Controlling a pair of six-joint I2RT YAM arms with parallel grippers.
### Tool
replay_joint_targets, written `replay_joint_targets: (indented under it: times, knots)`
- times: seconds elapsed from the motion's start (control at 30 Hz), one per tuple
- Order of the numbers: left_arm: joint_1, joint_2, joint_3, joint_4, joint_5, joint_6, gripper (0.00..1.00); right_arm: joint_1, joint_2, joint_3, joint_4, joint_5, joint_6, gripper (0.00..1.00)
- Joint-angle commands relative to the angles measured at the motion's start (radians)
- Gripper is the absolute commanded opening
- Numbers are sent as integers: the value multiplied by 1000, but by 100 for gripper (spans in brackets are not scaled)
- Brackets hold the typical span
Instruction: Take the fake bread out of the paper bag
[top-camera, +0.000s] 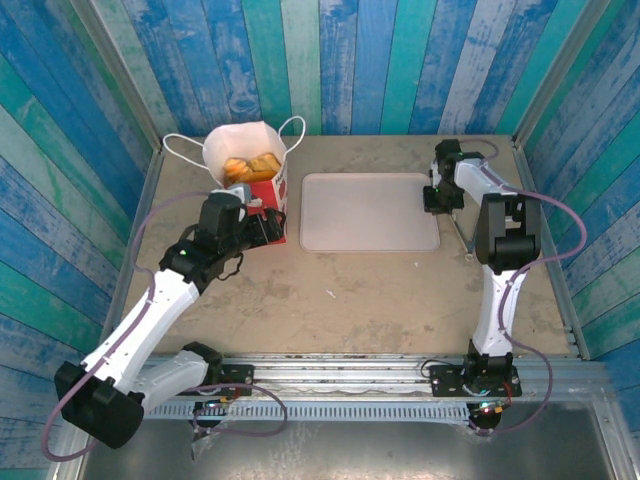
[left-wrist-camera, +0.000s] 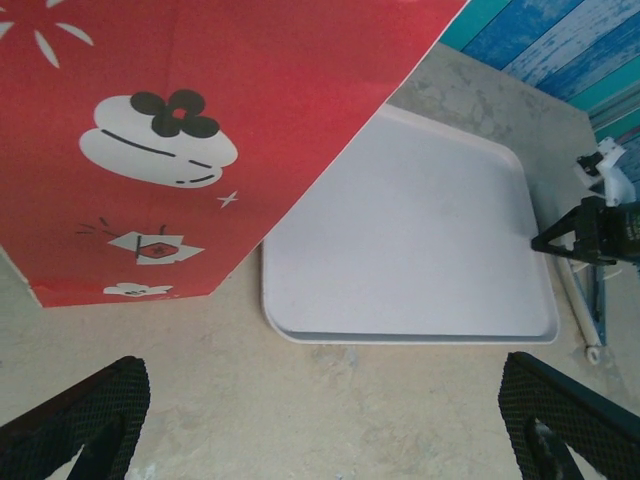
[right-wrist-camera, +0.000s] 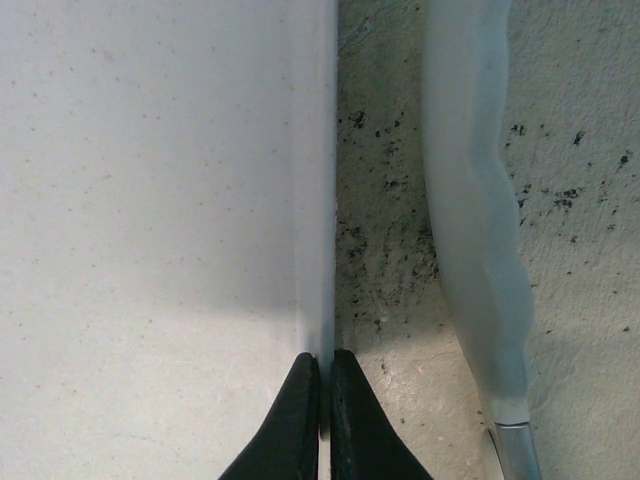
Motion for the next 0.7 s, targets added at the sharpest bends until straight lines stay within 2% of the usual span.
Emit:
replay_joint_targets:
  times: [0.0,0.3,0.4,0.5,0.57,0.6,0.67]
  knots:
    - [-3,-34,42,-43,-34,48,94,2,-2,-15,-60,-46,-35,4]
    - [-3,-49,88,-39,-11,62,94,4,-28,-75,-40,-40,-55,5]
    - [-3,-48,114,-53,-13,62,94,4,-28,-68,-53,-35,-25,9]
    - [-3,-50,139,-78,-26,65,94,4,-56,-67,-53,-49,-10,20]
    - [-3,-56,158,-93,-33,75,98,6,-97,-62,-49,-99,-11,33]
    - [-3,-57,168,-96,-33,84,100,8,-122,-60,-49,-114,-10,36]
    - [1,-55,196,-100,-30,104,94,8,-185,-51,-47,-163,0,43]
